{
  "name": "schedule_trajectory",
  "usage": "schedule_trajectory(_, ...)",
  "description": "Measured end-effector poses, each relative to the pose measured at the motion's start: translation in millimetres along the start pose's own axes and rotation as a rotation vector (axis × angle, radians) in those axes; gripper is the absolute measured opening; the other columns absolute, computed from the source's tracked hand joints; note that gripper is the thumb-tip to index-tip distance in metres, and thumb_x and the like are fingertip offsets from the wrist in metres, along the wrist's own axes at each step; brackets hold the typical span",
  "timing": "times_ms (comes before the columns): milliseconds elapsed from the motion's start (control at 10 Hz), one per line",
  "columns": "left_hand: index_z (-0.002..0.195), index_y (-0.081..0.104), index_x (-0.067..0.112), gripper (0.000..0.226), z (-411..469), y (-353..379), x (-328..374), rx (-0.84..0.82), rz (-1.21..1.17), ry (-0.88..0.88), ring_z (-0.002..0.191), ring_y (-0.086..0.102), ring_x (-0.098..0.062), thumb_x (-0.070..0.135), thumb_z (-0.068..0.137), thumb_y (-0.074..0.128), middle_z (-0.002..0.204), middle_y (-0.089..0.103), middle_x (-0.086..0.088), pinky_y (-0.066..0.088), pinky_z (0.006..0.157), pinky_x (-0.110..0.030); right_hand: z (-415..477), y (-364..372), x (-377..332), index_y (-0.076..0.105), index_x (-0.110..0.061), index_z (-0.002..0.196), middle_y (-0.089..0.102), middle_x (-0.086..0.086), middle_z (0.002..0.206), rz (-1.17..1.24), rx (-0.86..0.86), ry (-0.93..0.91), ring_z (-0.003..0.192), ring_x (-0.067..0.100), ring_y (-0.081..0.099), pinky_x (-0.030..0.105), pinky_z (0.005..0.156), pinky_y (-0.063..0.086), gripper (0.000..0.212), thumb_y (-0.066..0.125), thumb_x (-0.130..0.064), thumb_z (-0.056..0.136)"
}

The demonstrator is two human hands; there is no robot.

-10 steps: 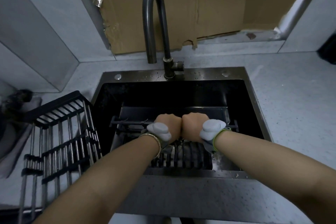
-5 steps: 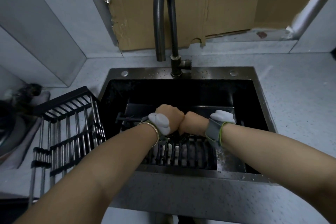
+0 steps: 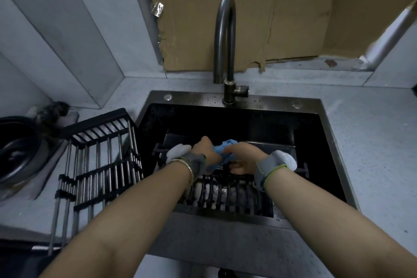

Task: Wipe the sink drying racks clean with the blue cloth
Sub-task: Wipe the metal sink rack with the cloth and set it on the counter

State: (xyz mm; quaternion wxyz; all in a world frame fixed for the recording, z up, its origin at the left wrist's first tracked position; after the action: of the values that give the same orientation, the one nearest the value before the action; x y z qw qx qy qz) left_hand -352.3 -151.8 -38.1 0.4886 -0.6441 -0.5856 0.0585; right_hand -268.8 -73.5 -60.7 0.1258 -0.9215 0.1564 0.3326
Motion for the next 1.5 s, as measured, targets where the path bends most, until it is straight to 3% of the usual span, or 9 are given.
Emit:
schedule_trajectory(100, 0.08, 0.051, 0.005, 0.013, -22, -19, 1, 0.047, -0.171, 0.096, 0.074, 0.059, -0.029, 0.009, 0.091, 0.055, 0.08, 0.055, -0.013, 0.052, 0.066, -0.035, -9, 32, -22, 0.041, -0.009, 0.123, 0.053, 0.016, 0.108, 0.219, -0.055, -0.151, 0.099, 0.032, 0.057, 0.047, 0.087, 0.05, 0.04, 0.058, -0.026, 0.091)
schedule_trajectory(300, 0.106, 0.061, 0.006, 0.02, -76, -70, -28, 0.07, -0.53, 0.164, 0.08, 0.058, -0.018, -0.001, 0.087, 0.059, 0.088, 0.062, -0.009, 0.051, 0.069, -0.024, -22, 85, -55, 0.032, -0.015, 0.127, 0.054, 0.018, 0.108, 0.481, -0.065, -0.285, 0.078, 0.026, 0.059, 0.039, 0.059, 0.052, 0.043, 0.05, 0.0, 0.092)
schedule_trajectory(600, 0.125, 0.046, 0.003, 0.047, -159, -179, -225, 0.721, -0.263, -0.438, 0.115, 0.05, -0.036, 0.026, 0.087, 0.061, 0.127, 0.048, -0.02, 0.041, 0.091, -0.038, -45, 211, -67, 0.049, 0.0, 0.073, 0.038, 0.006, 0.065, -0.248, -0.152, -0.579, 0.059, 0.013, 0.042, 0.02, 0.057, 0.036, 0.017, 0.042, 0.004, 0.087)
schedule_trajectory(700, 0.13, 0.038, 0.002, 0.056, -174, -166, -288, 0.666, -0.237, -0.623, 0.118, 0.046, -0.038, 0.027, 0.085, 0.062, 0.132, 0.043, -0.021, 0.043, 0.095, -0.042, -33, 238, -40, 0.051, -0.003, 0.091, 0.049, 0.011, 0.085, -0.423, -0.111, -0.537, 0.082, 0.022, 0.052, 0.031, 0.074, 0.041, 0.012, 0.05, -0.015, 0.087)
schedule_trajectory(800, 0.077, 0.048, -0.001, 0.027, -170, -135, -316, 0.546, -0.496, -0.646, 0.09, 0.053, -0.029, 0.019, 0.093, 0.057, 0.087, 0.052, -0.015, 0.037, 0.078, -0.028, -52, 244, -28, 0.046, -0.001, 0.119, 0.052, 0.018, 0.11, -0.503, -0.088, -0.529, 0.104, 0.029, 0.051, 0.031, 0.083, 0.038, 0.027, 0.049, -0.009, 0.094)
schedule_trajectory(1000, 0.065, 0.039, 0.017, 0.033, -165, -132, -296, 0.687, -0.823, -0.471, 0.09, 0.043, -0.018, 0.02, 0.093, 0.056, 0.111, 0.054, -0.014, 0.037, 0.077, -0.028, -59, 215, -19, 0.051, -0.015, 0.096, 0.053, 0.007, 0.092, -0.123, 0.028, -0.412, 0.082, 0.019, 0.049, 0.023, 0.067, 0.042, 0.02, 0.059, -0.006, 0.079)
schedule_trajectory(1200, 0.065, 0.047, 0.004, 0.028, -168, -148, -217, 0.838, -0.883, -0.168, 0.059, 0.047, -0.028, 0.017, 0.085, 0.06, 0.065, 0.051, -0.019, 0.038, 0.052, -0.031, -60, 149, -4, 0.062, -0.007, 0.082, 0.066, 0.015, 0.081, 0.398, 0.053, -0.331, 0.077, 0.029, 0.063, 0.041, 0.078, 0.05, 0.023, 0.065, -0.028, 0.072)
schedule_trajectory(1400, 0.096, 0.052, 0.014, 0.02, -177, -141, -125, 0.799, -0.959, 0.127, 0.086, 0.06, -0.034, 0.023, 0.085, 0.065, 0.104, 0.063, -0.02, 0.052, 0.081, -0.044, -101, 55, -19, 0.051, -0.003, 0.109, 0.061, 0.006, 0.1, 0.415, 0.632, -0.491, 0.09, 0.022, 0.058, 0.03, 0.084, 0.046, 0.04, 0.061, -0.031, 0.083)
schedule_trajectory(1500, 0.09, 0.05, 0.027, 0.019, -171, -132, -116, 0.747, -1.021, 0.159, 0.096, 0.058, -0.048, 0.034, 0.079, 0.065, 0.113, 0.059, -0.031, 0.046, 0.086, -0.061, -112, 26, -28, 0.058, -0.004, 0.095, 0.065, 0.013, 0.093, 0.474, 0.594, -0.631, 0.078, 0.018, 0.06, 0.032, 0.076, 0.047, 0.031, 0.06, -0.032, 0.081)
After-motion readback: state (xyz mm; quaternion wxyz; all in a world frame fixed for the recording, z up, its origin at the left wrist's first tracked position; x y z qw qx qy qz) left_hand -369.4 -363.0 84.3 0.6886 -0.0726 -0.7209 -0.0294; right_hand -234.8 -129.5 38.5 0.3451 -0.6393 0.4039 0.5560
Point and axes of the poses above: each hand's wrist, its own z-axis towards the middle knuckle, its own y-axis out of the palm, x = y × z, the point moved 9 cm from there along z, towards the middle knuckle
